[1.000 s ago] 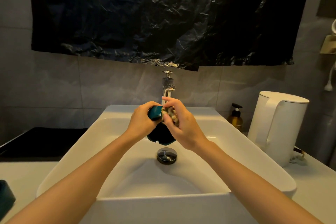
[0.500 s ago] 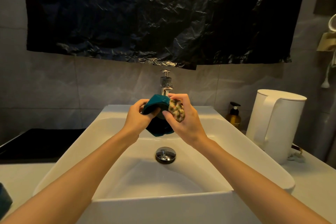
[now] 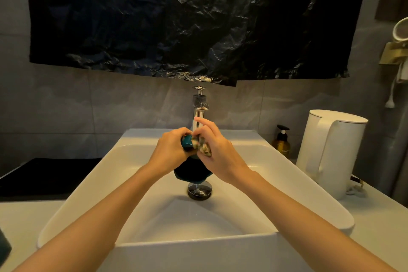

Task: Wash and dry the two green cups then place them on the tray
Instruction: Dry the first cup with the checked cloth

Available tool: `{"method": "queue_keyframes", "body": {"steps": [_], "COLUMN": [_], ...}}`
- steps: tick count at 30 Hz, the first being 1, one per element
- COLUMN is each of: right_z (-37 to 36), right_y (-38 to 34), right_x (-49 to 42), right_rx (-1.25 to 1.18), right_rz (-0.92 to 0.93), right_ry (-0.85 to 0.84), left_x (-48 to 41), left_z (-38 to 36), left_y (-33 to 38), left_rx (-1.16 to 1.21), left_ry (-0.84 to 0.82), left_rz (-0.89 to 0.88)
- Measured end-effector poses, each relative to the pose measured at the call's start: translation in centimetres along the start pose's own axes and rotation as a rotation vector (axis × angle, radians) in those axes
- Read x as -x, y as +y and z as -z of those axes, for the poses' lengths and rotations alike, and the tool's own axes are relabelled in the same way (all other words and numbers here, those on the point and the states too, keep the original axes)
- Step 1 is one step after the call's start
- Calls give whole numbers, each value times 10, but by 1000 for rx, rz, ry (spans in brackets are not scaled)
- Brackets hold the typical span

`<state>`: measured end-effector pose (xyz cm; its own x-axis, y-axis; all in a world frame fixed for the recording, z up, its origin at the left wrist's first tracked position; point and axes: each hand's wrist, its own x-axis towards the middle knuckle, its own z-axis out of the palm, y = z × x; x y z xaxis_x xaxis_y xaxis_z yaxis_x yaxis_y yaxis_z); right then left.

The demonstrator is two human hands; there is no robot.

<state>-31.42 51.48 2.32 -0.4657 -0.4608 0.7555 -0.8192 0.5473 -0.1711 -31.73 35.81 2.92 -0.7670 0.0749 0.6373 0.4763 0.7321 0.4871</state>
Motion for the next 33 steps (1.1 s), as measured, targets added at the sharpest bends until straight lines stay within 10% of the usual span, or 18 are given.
{"method": "queue_keyframes", "body": {"steps": [7,33], "right_z": [0,2], "right_y": [-1,-8], "right_x": [4,-2], "right_rx": [-321,-127], "right_rz": [-221,25], "right_ry": [-53,123], "left_x": [-9,-4], "left_z": [18,17], "left_y": [-3,7], "left_rx": [178,355], "left_ry": [185,39], "left_rz": [162,82]}}
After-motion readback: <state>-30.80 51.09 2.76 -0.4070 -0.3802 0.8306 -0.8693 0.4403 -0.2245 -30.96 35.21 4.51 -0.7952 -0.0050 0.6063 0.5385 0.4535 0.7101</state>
